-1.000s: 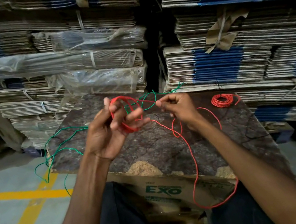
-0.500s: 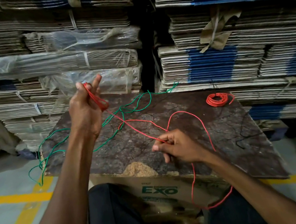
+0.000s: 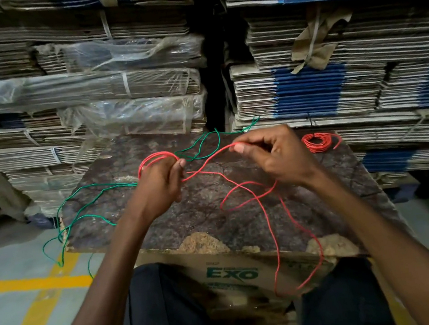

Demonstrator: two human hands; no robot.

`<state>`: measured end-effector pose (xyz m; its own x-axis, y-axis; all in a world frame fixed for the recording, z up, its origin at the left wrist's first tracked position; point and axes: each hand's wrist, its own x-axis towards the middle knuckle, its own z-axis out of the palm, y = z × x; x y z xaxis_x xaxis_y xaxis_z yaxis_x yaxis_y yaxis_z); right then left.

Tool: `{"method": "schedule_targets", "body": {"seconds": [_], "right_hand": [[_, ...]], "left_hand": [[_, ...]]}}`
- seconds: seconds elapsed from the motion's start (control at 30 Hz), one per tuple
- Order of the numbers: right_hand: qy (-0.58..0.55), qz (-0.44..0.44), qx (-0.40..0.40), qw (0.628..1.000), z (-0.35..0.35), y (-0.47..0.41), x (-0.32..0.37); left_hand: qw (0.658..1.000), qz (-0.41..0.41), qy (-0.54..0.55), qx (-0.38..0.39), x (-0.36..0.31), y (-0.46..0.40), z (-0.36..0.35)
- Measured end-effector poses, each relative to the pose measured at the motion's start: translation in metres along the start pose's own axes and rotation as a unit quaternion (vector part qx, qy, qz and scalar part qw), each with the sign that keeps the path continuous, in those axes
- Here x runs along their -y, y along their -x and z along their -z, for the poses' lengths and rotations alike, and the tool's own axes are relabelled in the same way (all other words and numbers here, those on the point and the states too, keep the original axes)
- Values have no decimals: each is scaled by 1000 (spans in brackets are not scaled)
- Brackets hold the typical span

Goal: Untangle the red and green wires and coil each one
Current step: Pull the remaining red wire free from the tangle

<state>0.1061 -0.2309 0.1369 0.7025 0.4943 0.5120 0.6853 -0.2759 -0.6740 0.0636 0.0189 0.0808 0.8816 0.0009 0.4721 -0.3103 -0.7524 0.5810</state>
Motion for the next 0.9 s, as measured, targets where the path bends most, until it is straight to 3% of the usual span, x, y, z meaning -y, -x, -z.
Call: {"method": "schedule_targets", "body": {"seconds": [0.2, 0.4, 0.53, 0.73, 0.9], "right_hand": [[9, -30, -54, 998, -1, -29, -26], [-14, -73, -19, 997, -11, -43, -41], [-74, -151, 8, 986, -22, -39, -41], [-224, -257, 56, 938, -41, -18, -41], [-306, -292, 135, 896, -56, 3, -39]], "left_hand": [[972, 62, 183, 132, -21, 23, 7], [918, 95, 372, 104, -34, 37, 24], [830, 109, 541, 82, -44, 39, 28], [642, 31, 766, 32, -48, 21, 29], [616, 11, 786, -49, -37, -1, 29]]}}
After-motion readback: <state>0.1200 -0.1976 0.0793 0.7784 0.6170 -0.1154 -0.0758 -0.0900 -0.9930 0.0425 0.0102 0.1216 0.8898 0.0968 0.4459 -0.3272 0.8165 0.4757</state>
